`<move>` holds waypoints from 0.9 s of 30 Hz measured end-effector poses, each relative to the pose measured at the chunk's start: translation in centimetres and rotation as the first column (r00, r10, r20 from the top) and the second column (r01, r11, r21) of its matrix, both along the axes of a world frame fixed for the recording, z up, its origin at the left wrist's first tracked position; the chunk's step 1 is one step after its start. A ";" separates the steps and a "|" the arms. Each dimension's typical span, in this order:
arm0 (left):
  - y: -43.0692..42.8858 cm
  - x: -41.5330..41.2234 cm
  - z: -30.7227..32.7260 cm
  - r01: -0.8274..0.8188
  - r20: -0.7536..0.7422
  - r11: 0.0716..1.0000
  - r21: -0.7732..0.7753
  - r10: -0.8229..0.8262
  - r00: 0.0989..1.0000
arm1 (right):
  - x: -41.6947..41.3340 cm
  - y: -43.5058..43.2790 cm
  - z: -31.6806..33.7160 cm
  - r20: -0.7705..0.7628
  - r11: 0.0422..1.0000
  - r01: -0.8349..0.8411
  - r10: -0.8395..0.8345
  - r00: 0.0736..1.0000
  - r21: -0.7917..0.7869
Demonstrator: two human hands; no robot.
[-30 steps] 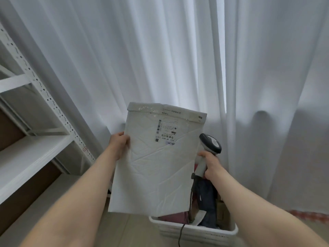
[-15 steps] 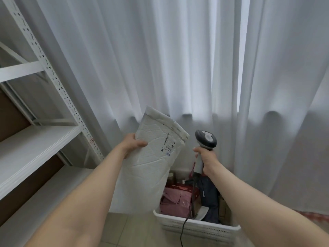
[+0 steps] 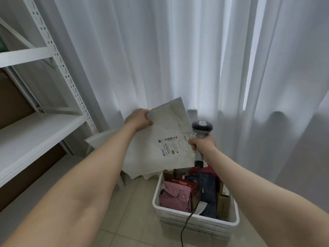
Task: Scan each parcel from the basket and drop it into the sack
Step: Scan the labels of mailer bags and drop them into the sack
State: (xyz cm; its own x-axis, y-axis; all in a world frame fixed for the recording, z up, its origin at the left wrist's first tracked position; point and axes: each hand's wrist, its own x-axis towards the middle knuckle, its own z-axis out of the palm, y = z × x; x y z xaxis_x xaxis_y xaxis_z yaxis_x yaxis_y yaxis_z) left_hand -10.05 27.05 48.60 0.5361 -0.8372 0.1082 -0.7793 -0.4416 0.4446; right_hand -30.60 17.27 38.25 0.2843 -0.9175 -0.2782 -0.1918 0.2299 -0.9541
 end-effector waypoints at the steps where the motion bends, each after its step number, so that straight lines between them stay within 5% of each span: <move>1: -0.2 -0.2 0.0 -0.048 0.015 0.998 -0.027 0.048 0.999 | 0.3 0.1 0.0 -0.001 0.999 0.032 -0.032 0.999 0.001; 6: 0.5 0.6 -0.9 -0.225 0.191 0.941 -0.252 0.276 0.942 | 0.6 -0.1 0.5 0.146 0.982 0.155 -0.170 0.975 0.104; 8: 1.7 1.2 -2.2 -0.445 -0.094 0.850 -0.280 0.437 0.894 | 0.3 -0.1 0.9 0.242 0.961 0.180 -0.229 0.943 0.210; 11: 3.2 1.0 -5.7 -0.692 -0.630 0.722 -0.023 0.527 0.570 | 0.1 -0.1 1.5 0.347 0.926 0.195 -0.308 0.886 0.324; 14: 3.9 -1.0 -9.3 -0.692 -0.799 0.716 0.091 0.467 0.378 | 0.2 0.2 1.5 0.373 0.922 0.188 -0.314 0.873 0.338; 20: 2.5 -0.9 -9.2 -0.600 -0.705 0.796 -0.073 0.384 0.596 | -0.5 0.1 1.4 0.412 0.948 0.115 -0.235 0.880 0.295; 27: 4.2 3.0 -7.6 -0.717 -0.694 0.681 -0.152 0.443 0.568 | -2.8 -0.6 1.3 0.470 0.953 -0.011 -0.140 0.871 0.303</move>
